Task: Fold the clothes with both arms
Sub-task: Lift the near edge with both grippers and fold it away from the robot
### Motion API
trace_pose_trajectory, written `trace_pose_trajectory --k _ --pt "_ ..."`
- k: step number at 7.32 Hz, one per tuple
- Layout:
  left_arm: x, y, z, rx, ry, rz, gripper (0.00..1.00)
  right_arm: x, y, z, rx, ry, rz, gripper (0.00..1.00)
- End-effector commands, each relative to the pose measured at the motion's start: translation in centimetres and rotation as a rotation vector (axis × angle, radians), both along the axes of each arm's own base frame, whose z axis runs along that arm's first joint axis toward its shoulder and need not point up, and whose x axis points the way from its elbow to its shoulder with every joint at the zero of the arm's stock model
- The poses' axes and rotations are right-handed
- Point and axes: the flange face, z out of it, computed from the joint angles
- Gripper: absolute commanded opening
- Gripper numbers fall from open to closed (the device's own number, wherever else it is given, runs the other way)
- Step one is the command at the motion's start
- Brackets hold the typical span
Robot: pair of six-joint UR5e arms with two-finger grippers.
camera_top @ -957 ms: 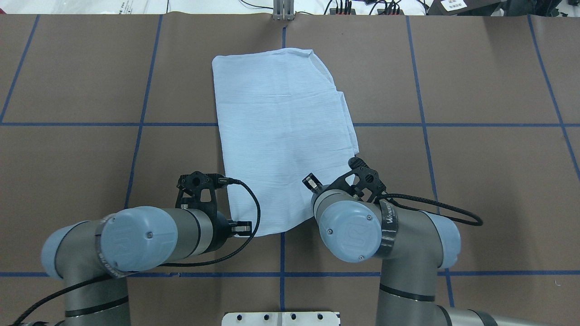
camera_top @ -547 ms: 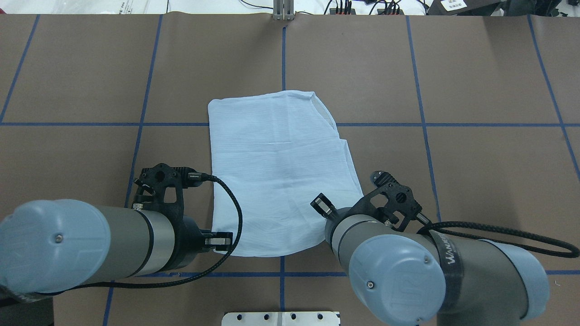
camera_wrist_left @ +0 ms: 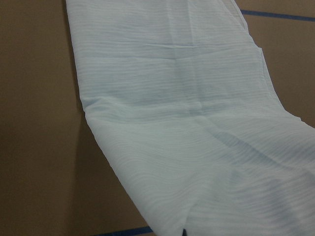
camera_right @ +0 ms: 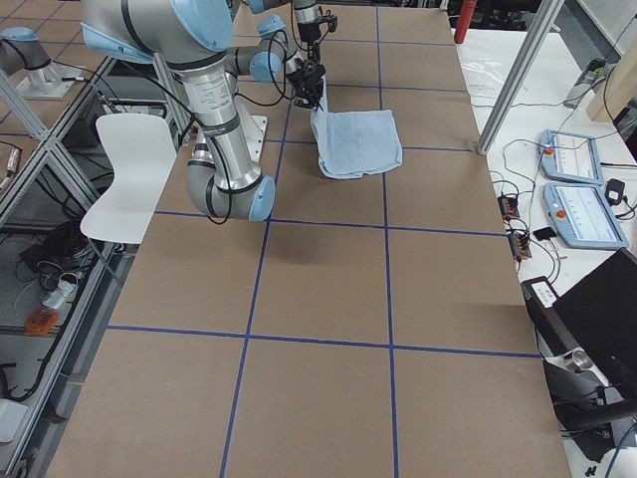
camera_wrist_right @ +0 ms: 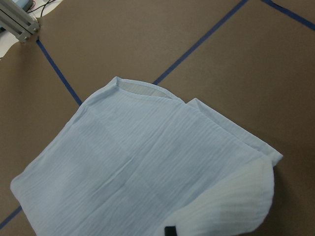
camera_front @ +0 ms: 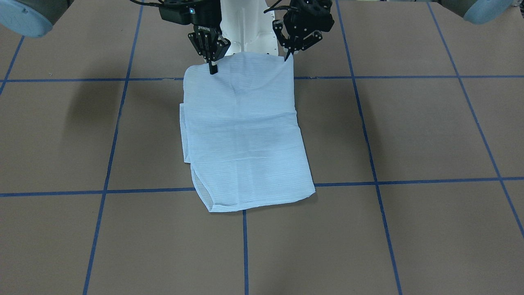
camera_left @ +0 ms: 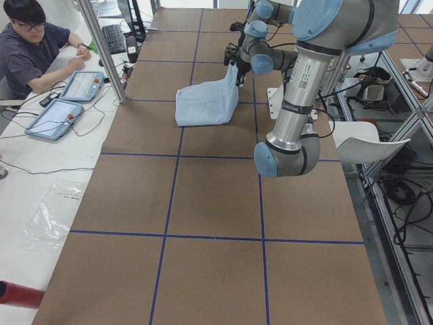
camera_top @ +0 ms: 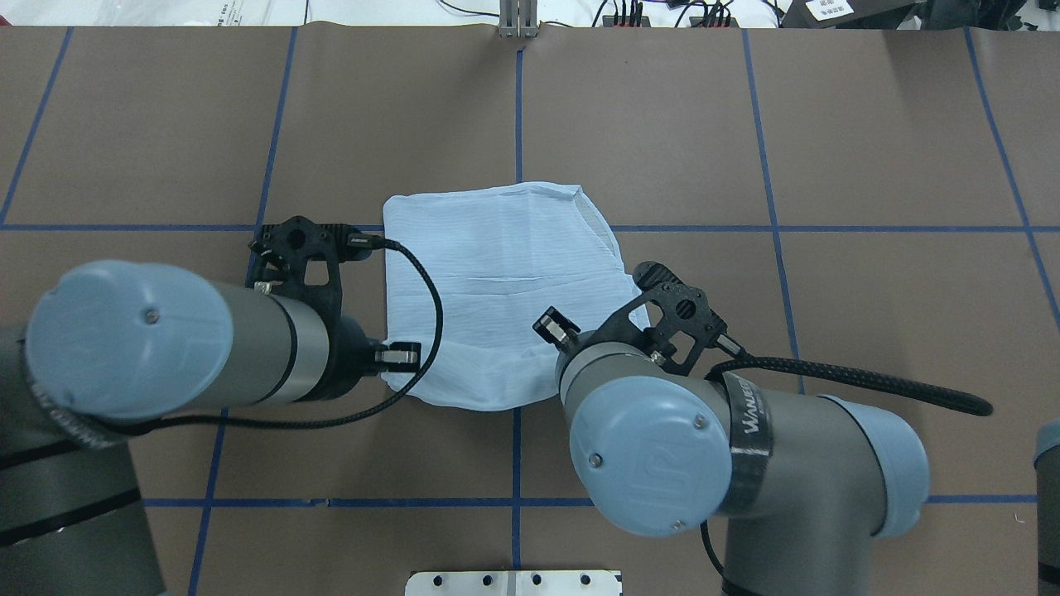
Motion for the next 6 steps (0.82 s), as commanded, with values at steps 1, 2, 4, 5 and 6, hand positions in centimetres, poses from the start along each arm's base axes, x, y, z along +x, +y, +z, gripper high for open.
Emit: trace_pose_trajectory --k 1,2,4,5,6 --pt "2.2 -7.1 1.5 0.051 -0.056 -0.049 0.0 -3.6 -6.0 1.7 0.047 0.012 0.045 0.0" --pt "4.1 -9.6 3.3 0.059 -0.053 -0.066 0.0 -5.4 -8.8 2.8 0.071 0.011 0.057 0.0" --pt "7.1 -14.8 6.2 0.094 -0.04 -0.095 0.0 -8.7 -13.0 4.1 0.07 0.048 0.084 0.0" --pt "7.8 -16.2 7.0 0.109 -0.038 -0.099 0.0 -9.9 -14.1 4.7 0.07 0.058 0.088 0.0" --pt "8.3 -17.8 7.6 0.121 -0.052 -0.102 0.0 -10.7 -15.2 5.3 0.071 0.055 0.096 0.0"
